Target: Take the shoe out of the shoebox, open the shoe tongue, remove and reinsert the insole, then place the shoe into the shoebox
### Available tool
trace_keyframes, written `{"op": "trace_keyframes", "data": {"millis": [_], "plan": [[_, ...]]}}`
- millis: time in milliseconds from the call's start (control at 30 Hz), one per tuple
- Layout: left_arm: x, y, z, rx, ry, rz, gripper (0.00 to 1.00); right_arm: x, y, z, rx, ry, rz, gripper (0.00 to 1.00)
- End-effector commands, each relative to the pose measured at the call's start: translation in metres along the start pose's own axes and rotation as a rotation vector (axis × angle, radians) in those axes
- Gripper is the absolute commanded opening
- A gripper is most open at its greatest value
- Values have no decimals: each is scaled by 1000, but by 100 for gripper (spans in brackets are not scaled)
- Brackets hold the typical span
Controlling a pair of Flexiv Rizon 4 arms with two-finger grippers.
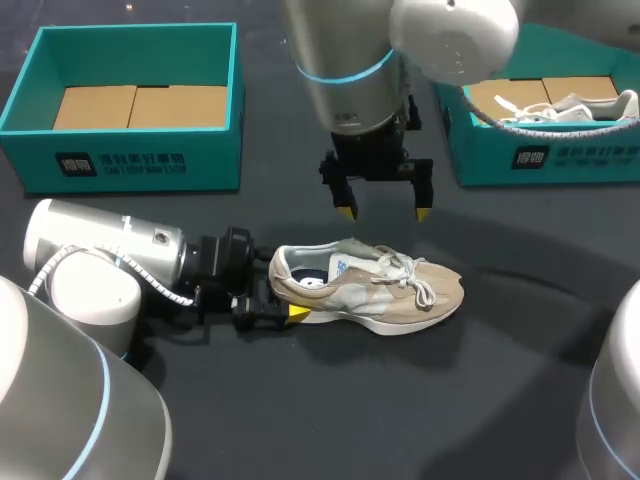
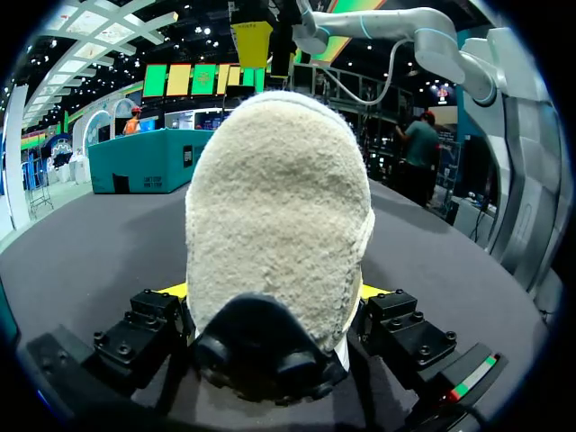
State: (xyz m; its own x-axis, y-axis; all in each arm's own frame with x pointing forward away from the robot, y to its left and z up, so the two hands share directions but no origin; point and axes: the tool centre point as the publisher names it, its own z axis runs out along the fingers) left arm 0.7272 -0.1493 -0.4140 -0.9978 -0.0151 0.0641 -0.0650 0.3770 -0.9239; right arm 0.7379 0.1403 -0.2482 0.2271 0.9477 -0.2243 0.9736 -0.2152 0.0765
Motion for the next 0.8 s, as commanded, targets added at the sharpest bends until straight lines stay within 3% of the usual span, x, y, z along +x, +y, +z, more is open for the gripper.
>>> {"op": "trace_keyframes", "data": {"millis": [33, 400, 800], "plan": [[2, 4, -1, -2, -1, 0, 0, 45, -16, 3, 10, -126, 108, 100], [2, 4, -1, -2, -1, 0, 0, 70, -44, 18, -20, -147, 133, 100], [2, 4, -1, -2, -1, 0, 0, 88, -56, 46, -53, -189, 144, 100]]}}
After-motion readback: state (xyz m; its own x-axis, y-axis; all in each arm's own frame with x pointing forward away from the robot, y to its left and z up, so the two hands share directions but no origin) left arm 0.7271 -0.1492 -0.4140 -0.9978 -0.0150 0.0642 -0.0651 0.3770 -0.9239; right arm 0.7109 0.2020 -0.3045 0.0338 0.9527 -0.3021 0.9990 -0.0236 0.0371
